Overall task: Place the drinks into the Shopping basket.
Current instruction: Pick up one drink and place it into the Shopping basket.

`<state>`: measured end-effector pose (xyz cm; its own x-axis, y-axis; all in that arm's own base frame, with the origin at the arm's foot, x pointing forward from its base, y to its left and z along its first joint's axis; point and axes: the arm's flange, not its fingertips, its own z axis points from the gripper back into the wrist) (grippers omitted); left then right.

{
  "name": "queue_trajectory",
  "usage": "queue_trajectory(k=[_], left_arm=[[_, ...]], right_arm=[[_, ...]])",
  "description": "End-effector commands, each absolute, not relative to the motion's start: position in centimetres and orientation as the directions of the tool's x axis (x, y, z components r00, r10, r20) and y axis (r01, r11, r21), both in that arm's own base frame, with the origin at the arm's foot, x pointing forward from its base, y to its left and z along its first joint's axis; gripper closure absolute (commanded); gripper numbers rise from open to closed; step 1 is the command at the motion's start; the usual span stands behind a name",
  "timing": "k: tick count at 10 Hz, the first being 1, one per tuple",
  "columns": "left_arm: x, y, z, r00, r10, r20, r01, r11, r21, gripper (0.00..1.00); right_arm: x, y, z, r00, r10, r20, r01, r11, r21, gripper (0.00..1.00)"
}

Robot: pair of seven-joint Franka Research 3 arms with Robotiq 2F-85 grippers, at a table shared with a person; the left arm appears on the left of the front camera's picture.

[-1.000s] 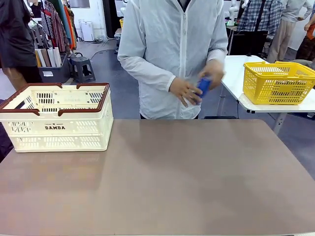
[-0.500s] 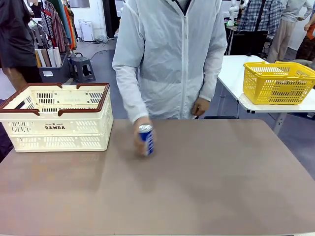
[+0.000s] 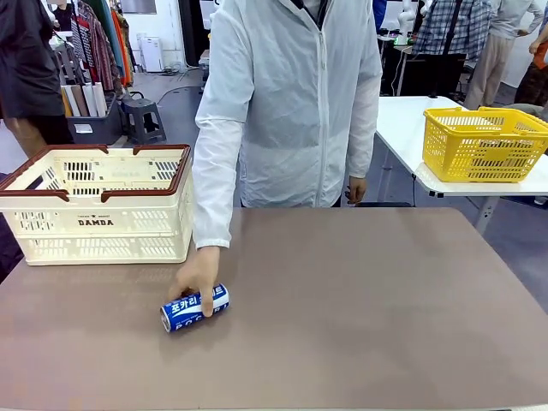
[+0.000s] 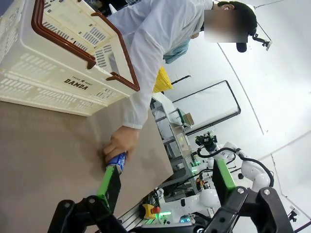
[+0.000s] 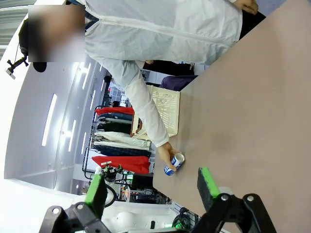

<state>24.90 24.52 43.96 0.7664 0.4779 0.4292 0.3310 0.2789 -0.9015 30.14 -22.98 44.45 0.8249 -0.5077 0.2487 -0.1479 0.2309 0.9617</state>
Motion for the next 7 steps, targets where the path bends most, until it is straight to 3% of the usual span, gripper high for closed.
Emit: queue_trajectory(k=[1, 7], left_arm=[[25.0, 24.76, 44.07, 0.751, 0.483, 0.451, 0.359, 0.275, -0.892, 0.0], [25.0, 24.76, 44.07, 0.751, 0.483, 0.451, 0.359, 0.275, -0.892, 0.0]], right_arm=[[30.23, -23.11, 44.85, 0.824, -0.503, 0.26, -0.161, 0.232, 0.959, 0.0], [30.23, -23.11, 44.85, 0.824, -0.503, 0.26, -0.161, 0.232, 0.959, 0.0]])
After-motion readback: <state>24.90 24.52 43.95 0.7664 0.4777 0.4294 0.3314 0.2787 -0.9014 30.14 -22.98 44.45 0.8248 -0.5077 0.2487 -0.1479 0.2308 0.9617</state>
